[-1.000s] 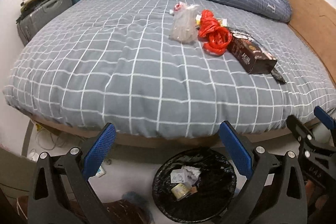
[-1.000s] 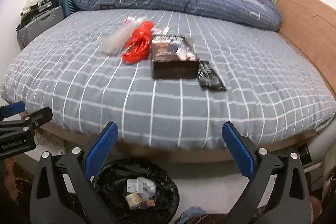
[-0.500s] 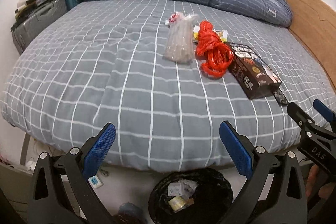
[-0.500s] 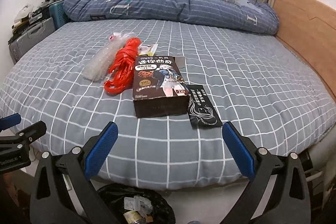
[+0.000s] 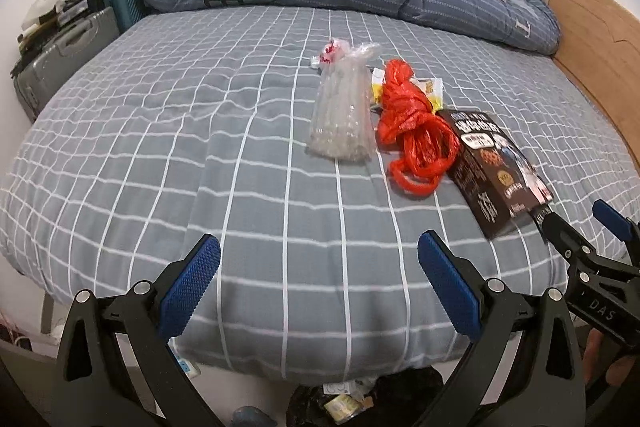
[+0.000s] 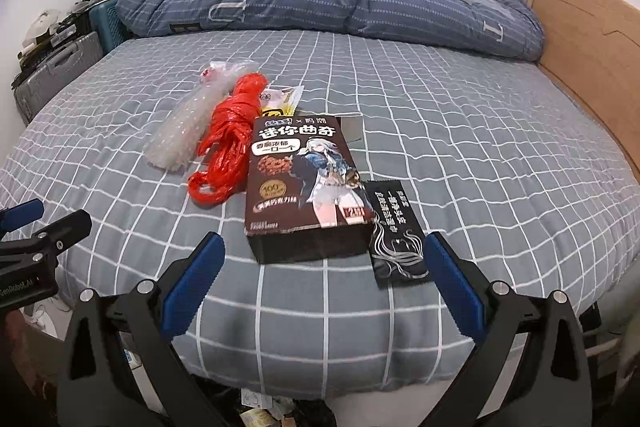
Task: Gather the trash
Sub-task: 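Grasp the brown cookie snack box with the right tool while the left tool grasps the bubble-wrap bag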
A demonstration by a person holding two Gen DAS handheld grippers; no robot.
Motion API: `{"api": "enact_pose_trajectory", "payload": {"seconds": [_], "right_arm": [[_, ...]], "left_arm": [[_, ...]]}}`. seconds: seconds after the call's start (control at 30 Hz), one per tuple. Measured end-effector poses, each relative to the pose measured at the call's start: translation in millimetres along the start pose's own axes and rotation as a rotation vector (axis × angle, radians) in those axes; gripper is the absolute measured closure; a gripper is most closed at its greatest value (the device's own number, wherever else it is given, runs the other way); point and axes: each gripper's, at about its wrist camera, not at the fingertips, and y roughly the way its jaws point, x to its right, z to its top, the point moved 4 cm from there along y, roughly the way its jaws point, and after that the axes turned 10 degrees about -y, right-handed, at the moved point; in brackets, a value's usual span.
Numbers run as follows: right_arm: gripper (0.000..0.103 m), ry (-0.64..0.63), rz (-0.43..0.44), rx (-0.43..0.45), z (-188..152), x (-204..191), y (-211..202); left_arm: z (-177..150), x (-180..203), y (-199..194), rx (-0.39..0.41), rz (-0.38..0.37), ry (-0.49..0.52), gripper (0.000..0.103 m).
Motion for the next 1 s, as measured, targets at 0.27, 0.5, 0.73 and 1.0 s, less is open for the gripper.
{"api": "enact_pose_trajectory", "payload": {"seconds": [0.27, 0.5, 0.73, 1.0], "right_arm": [[0.008, -0.004, -0.004, -0.039, 17.1, 5.6, 26.0], [0.008, -0.013, 0.031, -0.076, 28.9, 2.3, 48.4], [0.008, -0.021, 0.048, -0.11, 38.7, 0.0, 67.1], [0.008, -0.021, 0.073, -0.142, 44.6, -3.0, 83.6]], "left_arm": [[25.6, 8.8, 27.9, -0.017, 0.003, 0.031, 0.006], [51.9, 12.4, 56.6, -0.041, 0.009, 0.024, 0.006], [72.6, 19.3, 92.8, -0.07, 0.021, 0.037, 0.006], [90.3, 29.6, 124.1, -0.095, 0.015, 0.053, 0.006]]}}
